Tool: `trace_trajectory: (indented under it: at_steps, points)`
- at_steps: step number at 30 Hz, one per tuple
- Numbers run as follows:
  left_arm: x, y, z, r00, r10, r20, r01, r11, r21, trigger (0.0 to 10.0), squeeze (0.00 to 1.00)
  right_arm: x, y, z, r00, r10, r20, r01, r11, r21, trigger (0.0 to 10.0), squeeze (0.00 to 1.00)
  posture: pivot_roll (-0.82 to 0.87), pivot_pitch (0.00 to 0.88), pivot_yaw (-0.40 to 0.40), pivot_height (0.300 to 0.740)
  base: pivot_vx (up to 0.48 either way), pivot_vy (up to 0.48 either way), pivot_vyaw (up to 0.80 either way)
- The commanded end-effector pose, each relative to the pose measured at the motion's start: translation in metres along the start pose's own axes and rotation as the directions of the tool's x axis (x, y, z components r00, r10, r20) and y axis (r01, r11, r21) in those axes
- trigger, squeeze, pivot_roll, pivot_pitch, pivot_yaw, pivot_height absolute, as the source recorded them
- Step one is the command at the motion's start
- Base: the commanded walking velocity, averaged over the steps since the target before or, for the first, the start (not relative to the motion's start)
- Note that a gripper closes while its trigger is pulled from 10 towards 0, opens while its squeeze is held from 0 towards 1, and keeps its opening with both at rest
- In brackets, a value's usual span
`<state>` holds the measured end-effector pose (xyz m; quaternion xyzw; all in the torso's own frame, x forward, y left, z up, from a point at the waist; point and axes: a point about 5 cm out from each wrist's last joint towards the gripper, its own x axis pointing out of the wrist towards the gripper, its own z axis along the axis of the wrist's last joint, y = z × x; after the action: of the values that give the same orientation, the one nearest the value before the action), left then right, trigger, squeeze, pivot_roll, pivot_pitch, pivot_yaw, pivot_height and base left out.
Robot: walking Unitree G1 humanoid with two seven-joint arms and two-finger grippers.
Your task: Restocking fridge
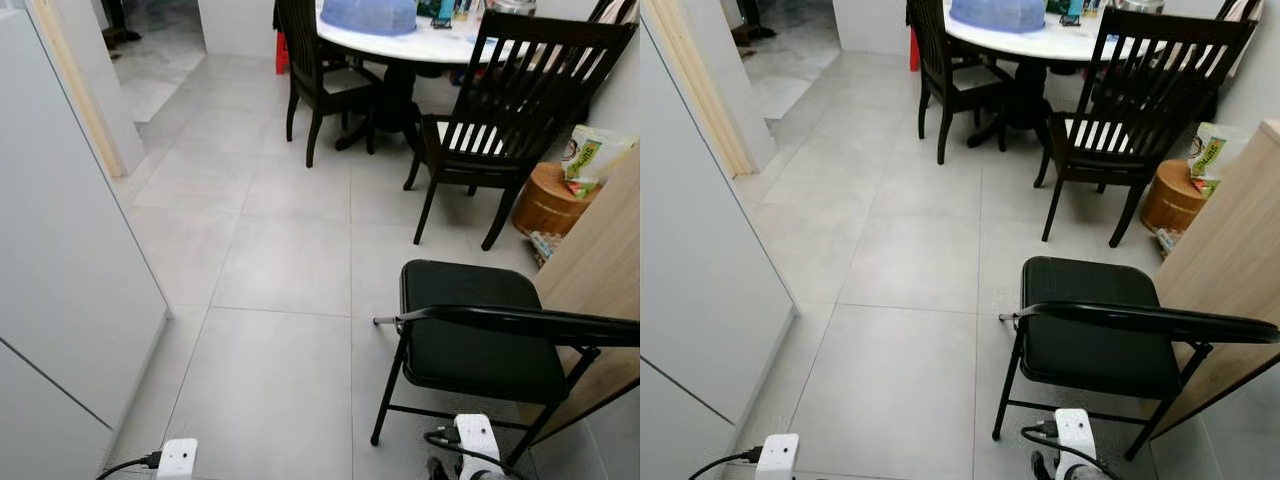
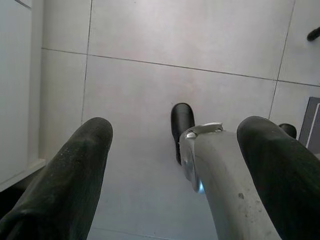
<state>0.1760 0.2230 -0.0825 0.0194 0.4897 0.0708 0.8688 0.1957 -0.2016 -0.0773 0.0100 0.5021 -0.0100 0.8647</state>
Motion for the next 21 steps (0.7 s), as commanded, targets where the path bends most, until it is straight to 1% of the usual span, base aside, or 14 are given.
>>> trace_trajectory:
  at_steps: [1, 3, 9, 14, 15, 17, 21]
  points:
    - [0.000, -0.001, 0.001, 1.000, 0.010, -0.010, -0.010, 1.000, 0.022, 10.0, 0.00, 0.000, -0.003, 0.005, 1.000, -0.006, 0.008, 0.006, 1.000, 0.004, 10.0, 0.00, 0.06, 0.000, -0.069, 0.740, 0.000, 0.000, 0.00]
    - [0.001, 0.000, 0.003, 1.000, 0.015, 0.001, -0.015, 0.999, 0.037, 10.0, 0.00, 0.000, -0.003, 0.004, 1.000, -0.012, 0.005, 0.011, 1.000, 0.015, 10.0, 0.00, 0.06, 0.000, -0.064, 0.740, 0.000, 0.000, 0.00]
    - [0.001, 0.004, 0.015, 0.999, 0.004, 0.033, -0.009, 0.989, 0.150, 10.0, 0.00, 0.000, 0.001, 0.004, 1.000, -0.011, -0.008, 0.011, 0.999, 0.040, 10.0, 0.00, 0.06, 0.000, -0.037, 0.740, 0.000, 0.000, 0.00]
    - [0.001, 0.005, 0.028, 0.997, 0.005, 0.077, -0.017, 0.988, 0.154, 10.0, 0.00, 0.001, 0.004, 0.003, 1.000, -0.007, -0.013, 0.008, 0.998, 0.070, 10.0, 0.00, 0.06, 0.000, -0.016, 0.740, 0.000, 0.000, 0.00]
    - [0.001, 0.006, 0.029, 0.997, 0.003, 0.081, -0.016, 0.987, 0.159, 10.0, 0.00, 0.001, 0.004, 0.003, 1.000, -0.007, -0.014, 0.008, 0.997, 0.073, 10.0, 0.00, 0.06, 0.000, -0.014, 0.740, 0.000, 0.000, 0.00]
    - [0.001, 0.006, 0.031, 0.997, -0.006, 0.082, -0.011, 0.980, 0.199, 10.0, 0.00, 0.001, 0.005, 0.003, 1.000, -0.017, -0.020, 0.019, 0.996, 0.090, 10.0, 0.00, 0.06, 0.000, -0.010, 0.740, 0.000, 0.000, 0.00]
    - [0.002, 0.006, 0.031, 0.997, -0.007, 0.080, -0.009, 0.978, 0.206, 10.0, 0.00, 0.001, 0.006, 0.003, 1.000, -0.017, -0.018, 0.018, 0.996, 0.088, 10.0, 0.00, 0.06, 0.000, -0.010, 0.740, 0.000, 0.000, 0.00]
